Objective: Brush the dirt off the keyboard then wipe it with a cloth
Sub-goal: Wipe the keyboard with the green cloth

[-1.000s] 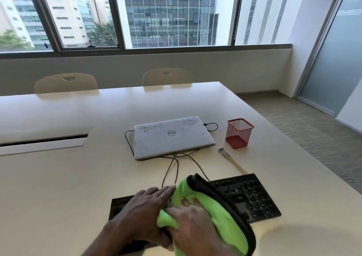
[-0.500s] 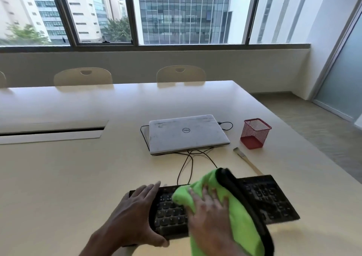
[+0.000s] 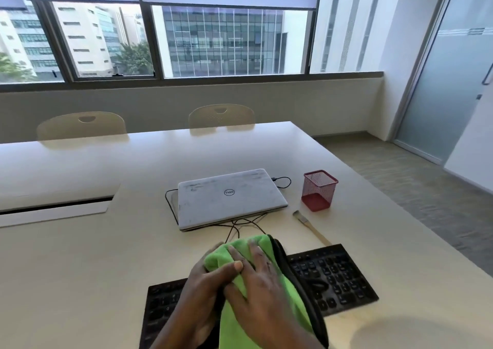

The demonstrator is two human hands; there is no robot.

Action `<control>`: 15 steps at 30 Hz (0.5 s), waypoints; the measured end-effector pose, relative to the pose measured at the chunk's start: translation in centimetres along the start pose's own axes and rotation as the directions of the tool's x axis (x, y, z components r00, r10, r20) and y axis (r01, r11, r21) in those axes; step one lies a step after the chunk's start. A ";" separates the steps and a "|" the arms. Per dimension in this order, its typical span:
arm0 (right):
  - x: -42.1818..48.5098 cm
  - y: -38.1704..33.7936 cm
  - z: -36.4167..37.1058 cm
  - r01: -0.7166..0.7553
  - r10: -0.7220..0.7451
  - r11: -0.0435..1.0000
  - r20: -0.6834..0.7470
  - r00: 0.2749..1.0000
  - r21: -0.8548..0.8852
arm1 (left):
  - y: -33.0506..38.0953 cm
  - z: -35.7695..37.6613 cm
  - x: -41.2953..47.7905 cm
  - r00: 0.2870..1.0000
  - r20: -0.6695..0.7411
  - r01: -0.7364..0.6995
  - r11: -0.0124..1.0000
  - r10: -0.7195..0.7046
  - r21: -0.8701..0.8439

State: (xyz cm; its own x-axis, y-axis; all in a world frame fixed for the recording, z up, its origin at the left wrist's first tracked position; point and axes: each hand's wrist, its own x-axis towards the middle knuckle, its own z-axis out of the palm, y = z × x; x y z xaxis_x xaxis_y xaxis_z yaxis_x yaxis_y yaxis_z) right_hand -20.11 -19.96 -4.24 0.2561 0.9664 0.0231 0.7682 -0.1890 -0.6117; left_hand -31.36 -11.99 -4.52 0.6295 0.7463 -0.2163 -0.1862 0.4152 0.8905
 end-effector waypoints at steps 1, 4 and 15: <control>0.0 0.6 -0.6 0.020 -0.022 0.997 0.041 0.999 0.068 | 0.1 0.8 0.2 1.000 -0.002 0.021 0.998 -0.021 -0.059; 0.5 4.0 -3.2 0.042 -0.034 0.939 -0.030 0.999 0.340 | 0.5 2.3 0.8 0.996 0.046 0.087 0.970 -0.079 -0.225; 1.2 15.4 -10.0 -0.121 -0.097 0.279 0.153 0.983 0.953 | 1.4 9.5 3.4 0.972 0.233 0.085 0.967 -0.028 -0.239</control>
State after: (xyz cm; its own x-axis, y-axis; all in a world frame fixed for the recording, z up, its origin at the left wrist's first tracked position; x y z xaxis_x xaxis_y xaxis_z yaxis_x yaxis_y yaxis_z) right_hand -2.15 -23.45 -5.75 0.0877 0.9954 -0.0388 -0.3756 -0.0030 -0.9268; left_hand -22.29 -13.83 -0.21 0.7931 0.5925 -0.1413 -0.3071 0.5893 0.7473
